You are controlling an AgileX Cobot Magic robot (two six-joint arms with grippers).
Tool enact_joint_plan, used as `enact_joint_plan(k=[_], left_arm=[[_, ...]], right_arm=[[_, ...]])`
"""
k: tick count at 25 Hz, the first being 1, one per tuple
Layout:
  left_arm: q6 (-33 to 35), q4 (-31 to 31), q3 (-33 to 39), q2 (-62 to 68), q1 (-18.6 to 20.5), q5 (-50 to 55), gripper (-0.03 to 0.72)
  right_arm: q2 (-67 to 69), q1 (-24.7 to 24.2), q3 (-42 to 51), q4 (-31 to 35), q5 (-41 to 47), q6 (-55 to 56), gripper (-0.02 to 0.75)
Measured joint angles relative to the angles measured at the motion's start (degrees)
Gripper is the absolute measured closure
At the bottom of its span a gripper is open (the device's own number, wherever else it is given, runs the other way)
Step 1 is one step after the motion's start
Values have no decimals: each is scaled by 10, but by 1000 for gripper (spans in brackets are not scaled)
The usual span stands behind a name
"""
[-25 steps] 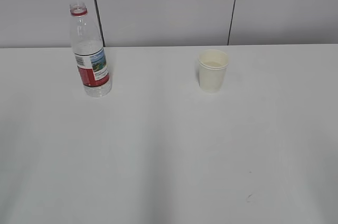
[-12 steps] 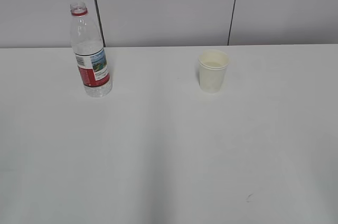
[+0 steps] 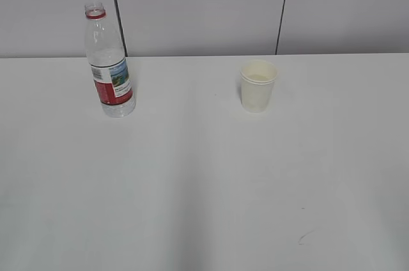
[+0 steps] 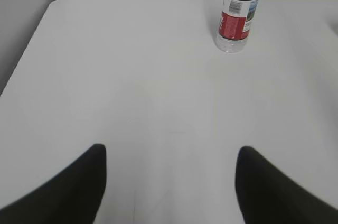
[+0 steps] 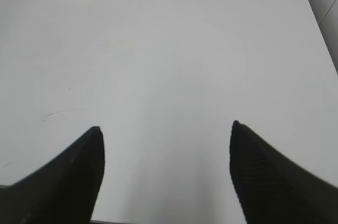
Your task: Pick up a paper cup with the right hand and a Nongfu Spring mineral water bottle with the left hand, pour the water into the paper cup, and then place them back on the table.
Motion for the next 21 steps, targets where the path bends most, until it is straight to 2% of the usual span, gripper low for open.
enact_joint_plan(k=[11, 21], left_arm=[[0, 0, 0, 0, 39, 0, 234], [0, 0, 0, 0, 40, 0, 241]], right_arm=[[0, 0, 0, 0, 0, 0, 192], [0, 0, 0, 0, 0, 0, 192]])
